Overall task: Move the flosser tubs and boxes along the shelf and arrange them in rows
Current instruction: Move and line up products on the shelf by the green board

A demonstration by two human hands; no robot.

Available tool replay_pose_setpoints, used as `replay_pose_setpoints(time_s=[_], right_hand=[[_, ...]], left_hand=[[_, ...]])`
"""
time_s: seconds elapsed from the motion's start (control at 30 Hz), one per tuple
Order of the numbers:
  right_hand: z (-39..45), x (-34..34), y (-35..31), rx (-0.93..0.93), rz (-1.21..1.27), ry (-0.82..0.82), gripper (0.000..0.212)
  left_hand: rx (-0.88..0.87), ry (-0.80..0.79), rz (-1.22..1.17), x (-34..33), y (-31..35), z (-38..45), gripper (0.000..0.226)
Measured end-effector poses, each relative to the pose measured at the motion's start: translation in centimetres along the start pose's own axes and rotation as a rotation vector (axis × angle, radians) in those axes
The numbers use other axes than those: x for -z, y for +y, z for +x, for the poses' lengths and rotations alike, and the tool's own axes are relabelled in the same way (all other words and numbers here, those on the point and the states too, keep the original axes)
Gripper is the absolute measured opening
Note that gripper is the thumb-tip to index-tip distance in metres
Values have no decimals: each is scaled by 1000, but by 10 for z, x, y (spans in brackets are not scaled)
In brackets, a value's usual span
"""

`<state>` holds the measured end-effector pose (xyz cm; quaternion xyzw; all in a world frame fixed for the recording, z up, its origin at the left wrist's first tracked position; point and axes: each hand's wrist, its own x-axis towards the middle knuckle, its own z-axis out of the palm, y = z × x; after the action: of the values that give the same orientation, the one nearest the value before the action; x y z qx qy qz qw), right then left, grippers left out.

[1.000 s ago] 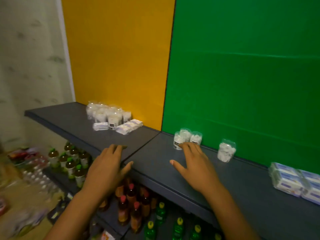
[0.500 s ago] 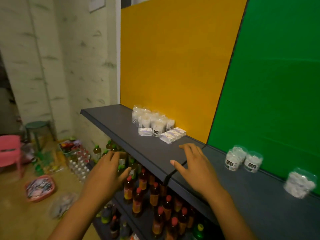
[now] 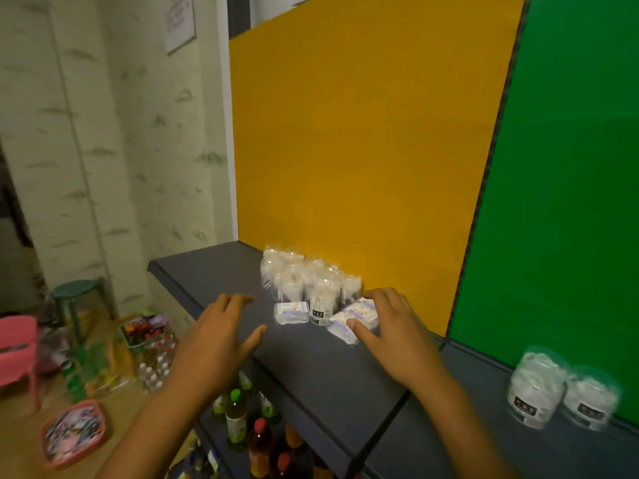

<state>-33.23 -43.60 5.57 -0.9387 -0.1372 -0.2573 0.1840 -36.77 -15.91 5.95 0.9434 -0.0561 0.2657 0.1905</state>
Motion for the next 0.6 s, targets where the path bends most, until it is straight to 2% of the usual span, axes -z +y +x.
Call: replay_pose_setpoints(time_s=[0.37, 0.6], right_hand=[[29, -46, 40, -122, 8, -56, 51], [48, -78, 43, -286, -1, -53, 52]], left_hand=[[-81, -116, -159, -85, -10, 63, 51], [-149, -162, -324, -137, -22, 112, 54]])
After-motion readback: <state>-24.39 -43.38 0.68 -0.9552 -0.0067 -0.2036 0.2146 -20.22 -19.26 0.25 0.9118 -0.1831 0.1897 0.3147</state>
